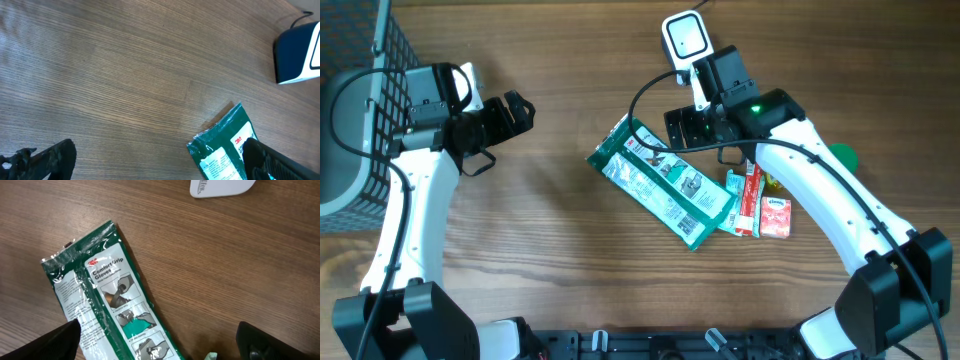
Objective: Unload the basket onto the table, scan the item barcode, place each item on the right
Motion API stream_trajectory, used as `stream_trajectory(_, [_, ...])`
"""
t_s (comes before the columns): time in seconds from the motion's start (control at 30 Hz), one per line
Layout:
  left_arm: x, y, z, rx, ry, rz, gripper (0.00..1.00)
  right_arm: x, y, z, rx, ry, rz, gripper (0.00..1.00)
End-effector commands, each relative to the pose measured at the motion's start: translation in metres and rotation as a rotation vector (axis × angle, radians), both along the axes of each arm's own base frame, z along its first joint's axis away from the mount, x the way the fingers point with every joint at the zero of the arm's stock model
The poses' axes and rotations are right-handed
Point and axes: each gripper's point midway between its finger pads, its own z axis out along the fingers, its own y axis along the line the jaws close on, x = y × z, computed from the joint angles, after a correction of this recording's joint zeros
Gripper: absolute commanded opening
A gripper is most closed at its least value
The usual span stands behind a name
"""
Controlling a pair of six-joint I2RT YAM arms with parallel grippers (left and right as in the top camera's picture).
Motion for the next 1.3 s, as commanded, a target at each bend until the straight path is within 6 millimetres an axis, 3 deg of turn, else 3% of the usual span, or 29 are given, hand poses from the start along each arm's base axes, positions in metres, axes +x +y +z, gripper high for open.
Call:
stream_trajectory(0.0, [-0.002, 0.002, -0.003, 0.009, 0.005, -0.001, 1.0, 0.004, -0.002, 0.001, -0.008, -0.008, -0.027, 1.0])
stream_trajectory(0.47, [-0.002, 0.002, -0.003, 0.01, 0.005, -0.001, 1.0, 0.003, -0.002, -0.004, -0.012, -0.001, -0.027, 1.0])
stream_trajectory(0.57, [-0.002, 0.002, -0.003, 0.01, 0.005, -0.001, 1.0, 0.001, -0.003, 0.012, 0.005, -0.034, -0.026, 1.0])
stream_trajectory(0.7, [-0.002, 0.002, -0.003, 0.01, 0.005, -0.001, 1.0, -0.005, -0.006, 0.051, 0.05, -0.121, -0.027, 1.0])
stream_trajectory(0.87, [-0.002, 0.002, -0.003, 0.009, 0.005, -0.001, 1.0, -0.027, -0.02, 0.132, 0.129, -0.317, -0.03, 1.0])
stream_trajectory(1.03, [-0.002, 0.002, -0.003, 0.009, 0.005, -0.001, 1.0, -0.072, -0.046, 0.214, 0.219, -0.536, -0.033, 1.0])
stream_trajectory(1.17, [-0.002, 0.002, -0.003, 0.009, 0.005, -0.001, 1.0, -0.108, -0.067, 0.247, 0.274, -0.667, -0.048, 1.0])
stream_trajectory(1.27, [-0.002, 0.002, -0.003, 0.009, 0.005, -0.001, 1.0, -0.136, -0.083, 0.253, 0.307, -0.738, -0.061, 1.0])
